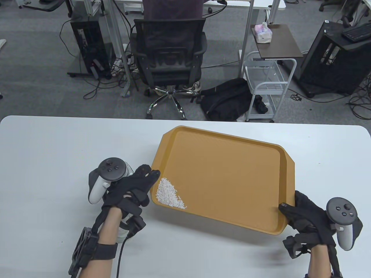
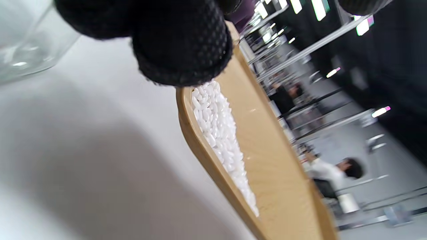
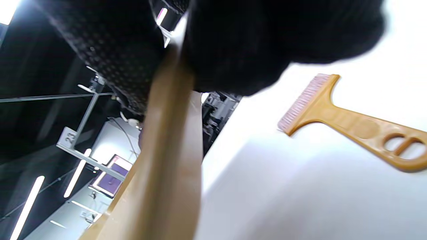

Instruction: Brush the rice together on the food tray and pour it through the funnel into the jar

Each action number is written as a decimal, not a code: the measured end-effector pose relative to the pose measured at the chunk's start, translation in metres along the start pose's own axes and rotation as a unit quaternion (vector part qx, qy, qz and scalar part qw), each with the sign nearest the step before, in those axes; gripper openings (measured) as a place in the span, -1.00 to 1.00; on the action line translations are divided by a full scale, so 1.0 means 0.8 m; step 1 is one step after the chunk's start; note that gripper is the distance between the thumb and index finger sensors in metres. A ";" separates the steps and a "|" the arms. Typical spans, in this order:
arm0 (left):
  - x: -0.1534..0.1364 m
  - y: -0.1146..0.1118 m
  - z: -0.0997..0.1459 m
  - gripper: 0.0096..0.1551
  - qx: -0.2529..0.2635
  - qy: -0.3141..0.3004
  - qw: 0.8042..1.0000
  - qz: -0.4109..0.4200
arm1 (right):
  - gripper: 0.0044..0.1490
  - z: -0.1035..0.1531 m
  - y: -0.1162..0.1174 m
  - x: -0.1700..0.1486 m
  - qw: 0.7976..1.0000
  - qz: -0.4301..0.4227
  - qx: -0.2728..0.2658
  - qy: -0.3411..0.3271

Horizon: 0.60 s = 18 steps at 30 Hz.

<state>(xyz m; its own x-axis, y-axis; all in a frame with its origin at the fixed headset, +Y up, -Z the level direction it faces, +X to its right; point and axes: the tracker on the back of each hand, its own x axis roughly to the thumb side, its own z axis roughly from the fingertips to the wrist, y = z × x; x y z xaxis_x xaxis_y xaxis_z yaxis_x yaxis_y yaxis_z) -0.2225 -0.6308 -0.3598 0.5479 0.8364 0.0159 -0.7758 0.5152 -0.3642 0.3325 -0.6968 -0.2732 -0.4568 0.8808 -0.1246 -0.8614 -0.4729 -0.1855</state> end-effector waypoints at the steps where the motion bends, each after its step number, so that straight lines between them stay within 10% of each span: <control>1: 0.006 0.011 0.007 0.12 0.016 -0.024 0.999 0.017 | 0.06 0.004 0.001 0.008 1.000 0.000 -0.010 -0.013; 7: 0.024 0.055 0.027 0.12 0.107 -0.023 0.991 -0.076 | 0.11 0.013 0.022 0.063 0.996 -0.042 -0.009 -0.081; 18: -0.046 0.119 0.015 0.16 0.131 -0.031 0.989 0.062 | 0.08 -0.010 0.055 0.215 0.987 -0.026 -0.033 -0.154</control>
<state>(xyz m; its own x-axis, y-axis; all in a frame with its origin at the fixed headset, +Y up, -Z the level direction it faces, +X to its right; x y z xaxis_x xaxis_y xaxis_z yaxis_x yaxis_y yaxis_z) -0.3207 -0.6103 -0.3840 0.4300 0.9016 0.0467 -0.8945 0.4324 -0.1133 0.2180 -0.5660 -0.3109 -0.4669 0.8642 0.1876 -0.8738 -0.4181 -0.2485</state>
